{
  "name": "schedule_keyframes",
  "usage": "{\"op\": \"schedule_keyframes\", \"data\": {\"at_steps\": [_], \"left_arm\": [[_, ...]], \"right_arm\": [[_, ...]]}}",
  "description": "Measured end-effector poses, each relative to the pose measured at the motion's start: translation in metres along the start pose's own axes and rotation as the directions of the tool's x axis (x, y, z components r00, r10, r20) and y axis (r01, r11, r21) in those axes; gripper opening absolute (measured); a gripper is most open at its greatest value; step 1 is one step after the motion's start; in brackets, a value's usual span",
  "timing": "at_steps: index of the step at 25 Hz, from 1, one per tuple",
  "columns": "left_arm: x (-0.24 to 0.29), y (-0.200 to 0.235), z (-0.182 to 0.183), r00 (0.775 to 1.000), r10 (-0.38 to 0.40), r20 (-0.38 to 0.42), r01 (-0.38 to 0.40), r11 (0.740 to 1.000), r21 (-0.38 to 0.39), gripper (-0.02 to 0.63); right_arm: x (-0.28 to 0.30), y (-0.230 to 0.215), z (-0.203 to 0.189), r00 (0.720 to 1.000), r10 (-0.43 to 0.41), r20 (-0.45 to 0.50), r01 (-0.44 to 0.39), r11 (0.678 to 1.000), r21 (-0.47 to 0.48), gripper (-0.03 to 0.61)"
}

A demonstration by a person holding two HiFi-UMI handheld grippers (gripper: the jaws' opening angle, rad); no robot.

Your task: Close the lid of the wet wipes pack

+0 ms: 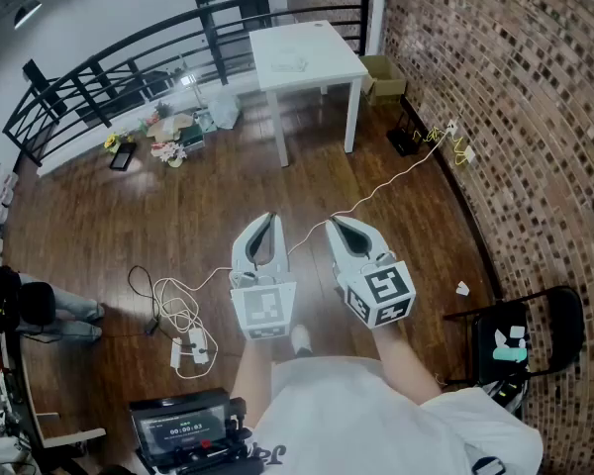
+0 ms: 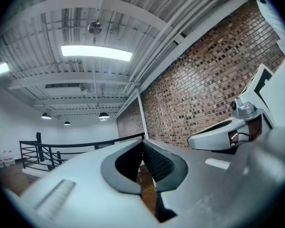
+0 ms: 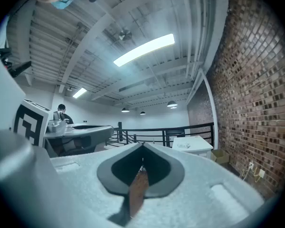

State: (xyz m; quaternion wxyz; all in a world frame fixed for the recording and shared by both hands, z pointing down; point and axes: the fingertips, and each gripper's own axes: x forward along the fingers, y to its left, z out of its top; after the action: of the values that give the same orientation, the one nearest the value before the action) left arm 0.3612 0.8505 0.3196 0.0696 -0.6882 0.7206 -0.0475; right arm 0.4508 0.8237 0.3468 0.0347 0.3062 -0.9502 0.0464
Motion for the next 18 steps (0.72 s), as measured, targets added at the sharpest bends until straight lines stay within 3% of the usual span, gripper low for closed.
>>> {"op": "schedule_keyframes", "data": {"at_steps": [4, 7, 12, 18], "left_arm": [[0.030, 0.053, -0.016, 0.999, 0.002, -0.033, -0.002, 1.000, -0.018, 0.015], [0.047, 0.083, -0.036, 0.999, 0.002, -0.038, -0.004, 0.998, -0.063, 0.015], [0.080, 0.101, -0.066, 0.998, -0.037, -0.060, 0.029, 0.990, -0.136, 0.015], [0.139, 0.150, -0.094, 0.995, -0.020, -0.101, 0.005, 0.989, -0.145, 0.015]], "right_arm": [[0.055, 0.018, 0.013, 0.999, -0.003, 0.044, 0.004, 0.999, -0.038, -0.009], [0.086, 0.027, 0.004, 1.000, -0.003, 0.021, 0.005, 0.998, -0.062, -0.009], [0.132, 0.010, -0.011, 0.999, -0.018, -0.036, 0.016, 0.999, -0.046, -0.009], [0.227, -0.014, -0.023, 0.999, 0.022, -0.050, -0.022, 1.000, -0.005, -0.009]]}}
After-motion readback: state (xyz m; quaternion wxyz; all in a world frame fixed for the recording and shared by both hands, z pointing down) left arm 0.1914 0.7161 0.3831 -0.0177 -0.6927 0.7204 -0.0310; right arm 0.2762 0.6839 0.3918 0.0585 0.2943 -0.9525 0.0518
